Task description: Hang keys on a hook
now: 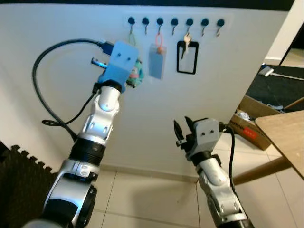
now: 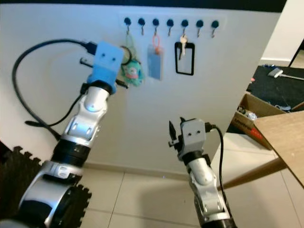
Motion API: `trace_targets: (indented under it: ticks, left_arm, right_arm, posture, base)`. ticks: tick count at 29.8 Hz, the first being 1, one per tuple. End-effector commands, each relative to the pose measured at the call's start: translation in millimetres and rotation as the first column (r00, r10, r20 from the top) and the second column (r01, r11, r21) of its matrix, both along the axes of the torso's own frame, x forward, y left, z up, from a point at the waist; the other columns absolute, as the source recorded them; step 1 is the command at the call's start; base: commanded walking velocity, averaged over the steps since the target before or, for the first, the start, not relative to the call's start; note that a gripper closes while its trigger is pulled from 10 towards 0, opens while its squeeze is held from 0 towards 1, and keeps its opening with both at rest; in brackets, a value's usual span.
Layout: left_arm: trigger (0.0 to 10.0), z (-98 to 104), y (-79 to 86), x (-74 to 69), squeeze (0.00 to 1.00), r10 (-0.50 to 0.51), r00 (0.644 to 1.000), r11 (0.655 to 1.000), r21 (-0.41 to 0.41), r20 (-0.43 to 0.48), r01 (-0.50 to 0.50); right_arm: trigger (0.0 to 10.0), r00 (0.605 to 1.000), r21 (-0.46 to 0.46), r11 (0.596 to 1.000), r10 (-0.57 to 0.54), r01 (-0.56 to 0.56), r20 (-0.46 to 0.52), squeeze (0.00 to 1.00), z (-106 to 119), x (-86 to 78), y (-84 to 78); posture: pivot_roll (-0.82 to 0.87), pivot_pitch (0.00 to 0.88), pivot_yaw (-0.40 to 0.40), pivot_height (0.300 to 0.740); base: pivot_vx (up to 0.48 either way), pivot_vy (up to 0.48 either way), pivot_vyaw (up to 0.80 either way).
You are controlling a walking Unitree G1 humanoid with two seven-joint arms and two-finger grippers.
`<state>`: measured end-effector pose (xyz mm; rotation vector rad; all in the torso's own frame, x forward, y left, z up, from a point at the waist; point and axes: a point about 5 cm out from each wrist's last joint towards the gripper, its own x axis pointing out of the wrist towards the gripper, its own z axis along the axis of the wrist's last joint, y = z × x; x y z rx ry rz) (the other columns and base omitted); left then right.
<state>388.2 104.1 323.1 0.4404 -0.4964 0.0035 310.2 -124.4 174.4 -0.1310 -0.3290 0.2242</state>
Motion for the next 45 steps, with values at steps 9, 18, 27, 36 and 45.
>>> trace_targets:
  ticks: [9,18,27,36,45]
  left_arm:
    - [10.0,16,-10.0,18.9,0.00,-0.014,1.000,0.998,-0.066,-0.020,0.012]
    - [10.0,52,-17.4,16.7,0.00,-0.077,0.993,0.980,-0.178,0.092,0.093]
    - [10.0,50,-40.9,10.8,0.00,-0.108,0.980,0.984,-0.125,0.166,0.130]
    - [10.0,54,-44.5,12.8,0.00,-0.068,0.983,0.983,-0.158,0.172,0.095]
    - [10.0,62,-39.6,14.8,0.00,-0.020,0.983,0.983,-0.174,0.180,0.052]
  right_arm:
    - [10.0,0.988,-0.039,0.989,-0.141,0.143,0.061,0.00,15,2.6,-42.5]
    - [10.0,0.984,-0.070,0.986,-0.143,0.151,0.110,0.00,24,-3.3,-43.8]
    - [10.0,0.987,-0.064,0.989,-0.126,0.132,0.095,0.00,21,-3.5,-35.7]
    - [10.0,0.989,-0.053,0.998,-0.008,0.016,0.149,0.00,36,-5.0,-20.1]
    - [10.0,0.979,-0.080,0.995,0.078,-0.064,0.187,0.00,43,-11.2,-2.8]
  posture:
    - [-0.01,0.237,0.087,0.740]
    - [-0.03,0.240,0.094,0.740]
    - [-0.02,0.246,0.094,0.740]
    - [-0.03,0.242,0.102,0.740]
    - [-0.04,0.238,0.109,0.740]
  base:
    - [0.000,0.000,0.00]
    - [0.000,0.000,0.00]
    - [0.000,0.000,0.00]
    - [0.000,0.000,0.00]
    - [0.000,0.000,0.00]
